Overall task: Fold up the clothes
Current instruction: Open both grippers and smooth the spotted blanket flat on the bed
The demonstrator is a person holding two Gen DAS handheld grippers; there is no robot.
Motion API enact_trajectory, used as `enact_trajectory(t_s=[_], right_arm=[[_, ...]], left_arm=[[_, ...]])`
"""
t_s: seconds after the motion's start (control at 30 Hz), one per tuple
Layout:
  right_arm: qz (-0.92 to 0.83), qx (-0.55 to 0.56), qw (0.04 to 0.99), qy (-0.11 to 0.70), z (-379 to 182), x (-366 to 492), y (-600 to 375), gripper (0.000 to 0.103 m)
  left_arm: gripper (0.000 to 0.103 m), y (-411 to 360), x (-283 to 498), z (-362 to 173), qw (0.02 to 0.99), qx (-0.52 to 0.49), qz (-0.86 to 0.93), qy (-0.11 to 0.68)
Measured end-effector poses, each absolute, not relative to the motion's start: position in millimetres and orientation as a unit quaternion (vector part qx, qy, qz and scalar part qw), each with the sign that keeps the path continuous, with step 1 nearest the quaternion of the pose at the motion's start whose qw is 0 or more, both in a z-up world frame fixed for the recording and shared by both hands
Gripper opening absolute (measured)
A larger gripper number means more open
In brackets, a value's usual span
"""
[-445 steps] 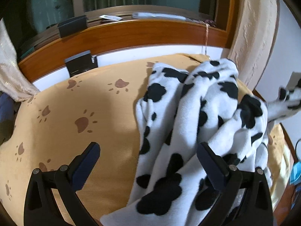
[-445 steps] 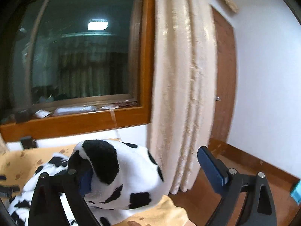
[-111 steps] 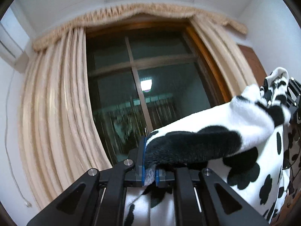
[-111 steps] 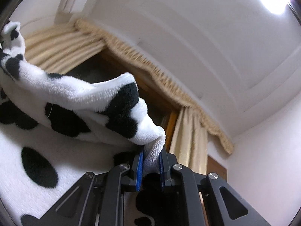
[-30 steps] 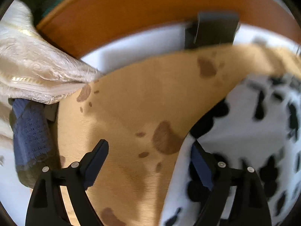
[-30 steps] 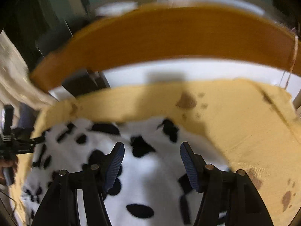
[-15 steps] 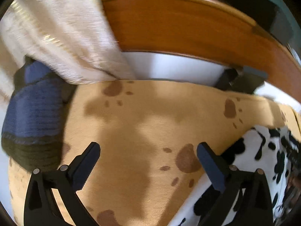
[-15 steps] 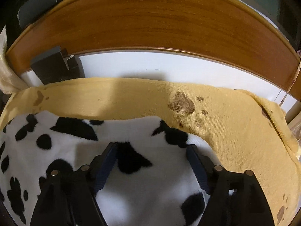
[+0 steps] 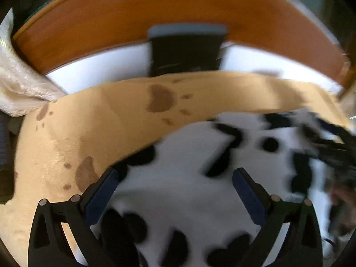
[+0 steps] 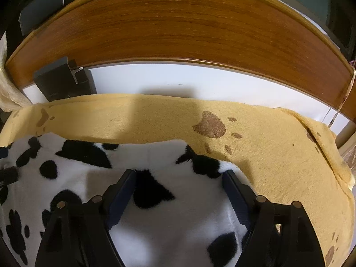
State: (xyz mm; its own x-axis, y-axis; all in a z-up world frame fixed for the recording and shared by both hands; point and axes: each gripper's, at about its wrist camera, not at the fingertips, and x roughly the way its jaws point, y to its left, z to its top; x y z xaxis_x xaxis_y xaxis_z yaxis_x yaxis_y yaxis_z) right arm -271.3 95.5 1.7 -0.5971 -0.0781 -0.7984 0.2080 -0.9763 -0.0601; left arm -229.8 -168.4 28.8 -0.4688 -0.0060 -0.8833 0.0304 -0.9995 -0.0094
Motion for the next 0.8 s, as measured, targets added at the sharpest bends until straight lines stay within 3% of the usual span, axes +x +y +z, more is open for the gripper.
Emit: enact_trajectory(t_s=[0.13,0.33,0.53,0.8], right_arm=[[-0.892,0.439,0.081,0.075,1.6,-278.6,98.1,0.082],[-0.888,0.449,0.074,0.073,-4.0,-295.5,94.6,0.097],[-0.888,0.448,0.097,0.047,19.5,-279.8,103.8,0.098],[-0.878,0.449,0.161,0.019,67.6,-201.4,92.7,0.098]], left_arm=[[0.103,-181.5,-233.0,22.3,0.015,0.481,-0.876,0.036],[0.103,-178.0,-241.8,20.6,0.015,0.469,-0.883,0.033],[0.103,-191.9,-230.0,37.8,-0.003,0.489,-0.87,0.065],[0.103,-168.5,-167.4,44.6,-0.028,0.491,-0.87,0.007]])
